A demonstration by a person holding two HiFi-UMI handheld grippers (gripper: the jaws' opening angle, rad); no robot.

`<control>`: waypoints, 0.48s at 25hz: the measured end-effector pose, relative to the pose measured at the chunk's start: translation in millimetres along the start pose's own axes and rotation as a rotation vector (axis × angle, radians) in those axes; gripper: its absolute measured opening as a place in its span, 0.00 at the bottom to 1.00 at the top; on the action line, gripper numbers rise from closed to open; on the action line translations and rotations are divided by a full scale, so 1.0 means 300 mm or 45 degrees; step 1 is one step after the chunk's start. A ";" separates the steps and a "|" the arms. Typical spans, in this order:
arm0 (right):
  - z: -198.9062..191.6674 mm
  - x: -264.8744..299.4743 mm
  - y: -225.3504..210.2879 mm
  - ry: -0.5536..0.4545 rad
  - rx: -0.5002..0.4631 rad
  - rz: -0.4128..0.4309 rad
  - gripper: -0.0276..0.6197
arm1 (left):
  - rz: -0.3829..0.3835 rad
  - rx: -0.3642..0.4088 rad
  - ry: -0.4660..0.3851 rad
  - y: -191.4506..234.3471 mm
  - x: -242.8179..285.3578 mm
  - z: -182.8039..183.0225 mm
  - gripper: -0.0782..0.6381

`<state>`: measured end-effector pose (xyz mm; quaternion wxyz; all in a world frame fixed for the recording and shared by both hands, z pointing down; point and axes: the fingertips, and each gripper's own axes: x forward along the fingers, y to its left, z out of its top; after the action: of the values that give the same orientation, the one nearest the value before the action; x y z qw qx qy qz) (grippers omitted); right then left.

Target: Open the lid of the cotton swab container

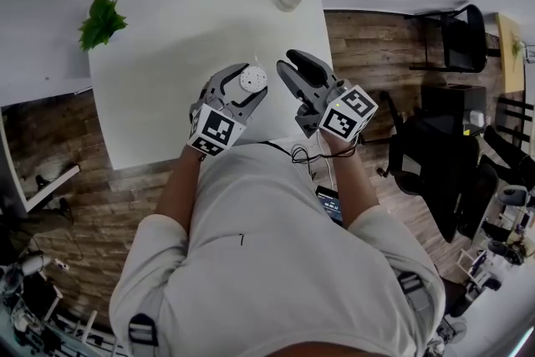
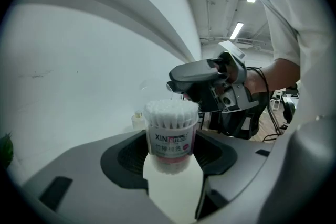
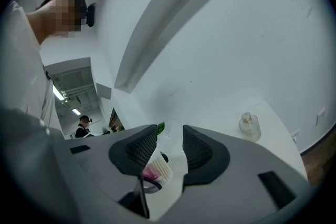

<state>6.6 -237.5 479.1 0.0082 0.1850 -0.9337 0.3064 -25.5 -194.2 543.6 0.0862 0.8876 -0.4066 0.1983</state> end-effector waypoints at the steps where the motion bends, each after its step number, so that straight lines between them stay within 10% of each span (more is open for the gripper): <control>1: 0.000 -0.006 0.002 -0.001 -0.036 -0.011 0.26 | 0.022 -0.017 0.006 0.012 0.003 -0.013 0.48; 12: -0.151 -0.076 -0.065 0.180 -0.138 -0.276 0.04 | 0.174 -0.112 0.046 0.108 0.070 -0.141 0.48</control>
<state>30.2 -218.2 524.0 0.1169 0.2621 -0.9206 0.2649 -49.5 -216.6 590.6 0.1185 0.8495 -0.4729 0.2016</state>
